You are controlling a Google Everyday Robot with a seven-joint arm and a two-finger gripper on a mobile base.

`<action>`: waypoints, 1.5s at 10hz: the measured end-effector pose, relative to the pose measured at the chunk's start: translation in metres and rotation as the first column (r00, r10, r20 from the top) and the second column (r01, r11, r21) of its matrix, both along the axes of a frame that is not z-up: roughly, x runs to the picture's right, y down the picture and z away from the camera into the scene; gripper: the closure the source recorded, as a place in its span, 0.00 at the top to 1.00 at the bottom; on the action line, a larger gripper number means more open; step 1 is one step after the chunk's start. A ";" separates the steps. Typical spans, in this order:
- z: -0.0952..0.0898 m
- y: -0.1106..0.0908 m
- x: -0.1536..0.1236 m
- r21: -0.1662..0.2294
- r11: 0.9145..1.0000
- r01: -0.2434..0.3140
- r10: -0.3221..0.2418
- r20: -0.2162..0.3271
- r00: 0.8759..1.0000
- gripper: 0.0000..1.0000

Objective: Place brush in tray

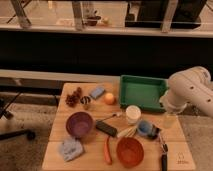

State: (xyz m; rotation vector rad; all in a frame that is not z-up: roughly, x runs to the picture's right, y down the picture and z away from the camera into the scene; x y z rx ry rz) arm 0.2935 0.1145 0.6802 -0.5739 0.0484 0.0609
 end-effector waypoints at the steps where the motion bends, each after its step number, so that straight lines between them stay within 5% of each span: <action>1: 0.000 0.000 0.000 0.000 1.000 0.000 0.000 0.000 1.000 0.80; 15: -0.008 0.004 0.018 0.009 0.999 -0.031 0.031 -0.007 0.999 0.80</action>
